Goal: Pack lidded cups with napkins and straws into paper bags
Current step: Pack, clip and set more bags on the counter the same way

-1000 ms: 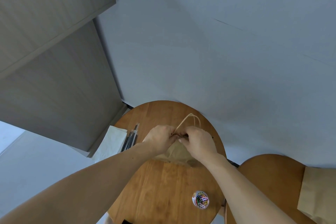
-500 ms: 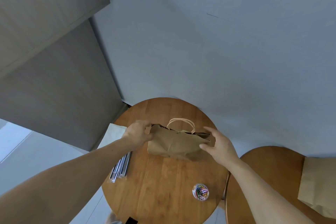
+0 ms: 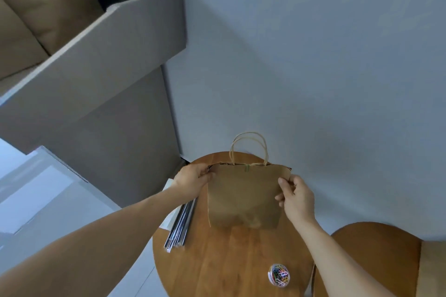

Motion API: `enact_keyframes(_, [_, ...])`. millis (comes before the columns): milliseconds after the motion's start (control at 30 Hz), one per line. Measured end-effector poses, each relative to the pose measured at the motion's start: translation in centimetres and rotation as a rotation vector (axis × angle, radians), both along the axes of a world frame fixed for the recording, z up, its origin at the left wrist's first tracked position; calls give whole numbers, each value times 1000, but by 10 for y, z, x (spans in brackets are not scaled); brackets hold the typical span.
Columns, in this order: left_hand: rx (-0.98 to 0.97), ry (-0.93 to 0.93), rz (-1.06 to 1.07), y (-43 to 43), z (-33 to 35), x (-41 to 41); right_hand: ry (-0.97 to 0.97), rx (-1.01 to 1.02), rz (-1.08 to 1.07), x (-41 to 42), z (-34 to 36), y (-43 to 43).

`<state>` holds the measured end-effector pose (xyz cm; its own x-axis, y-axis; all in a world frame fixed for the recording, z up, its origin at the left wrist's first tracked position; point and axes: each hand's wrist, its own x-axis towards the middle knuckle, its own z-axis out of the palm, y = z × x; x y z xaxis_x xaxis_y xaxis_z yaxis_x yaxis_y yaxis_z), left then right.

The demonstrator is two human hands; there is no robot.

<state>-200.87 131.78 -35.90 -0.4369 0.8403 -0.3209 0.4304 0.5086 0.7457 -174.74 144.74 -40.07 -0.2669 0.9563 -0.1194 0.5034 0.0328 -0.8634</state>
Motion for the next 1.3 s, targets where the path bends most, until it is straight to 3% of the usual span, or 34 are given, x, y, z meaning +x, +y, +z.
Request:
enact_keyframes(100, [126, -96, 61, -10, 34, -12, 141, 36, -79, -25, 42, -13])
enact_keyframes(333, [460, -89, 140, -54, 130, -56, 321, 227, -153, -87, 155, -58])
enact_keyframes(700, [871, -117, 325, -141, 282, -131, 545, 467, -89, -201, 307, -127])
enact_keyframes(967, [1030, 19, 450, -171, 351, -187, 701, 516, -8, -281, 377, -141])
enact_keyframes(1300, [1181, 211, 591, -185, 409, -282, 803, 472, 267, -414, 447, -113])
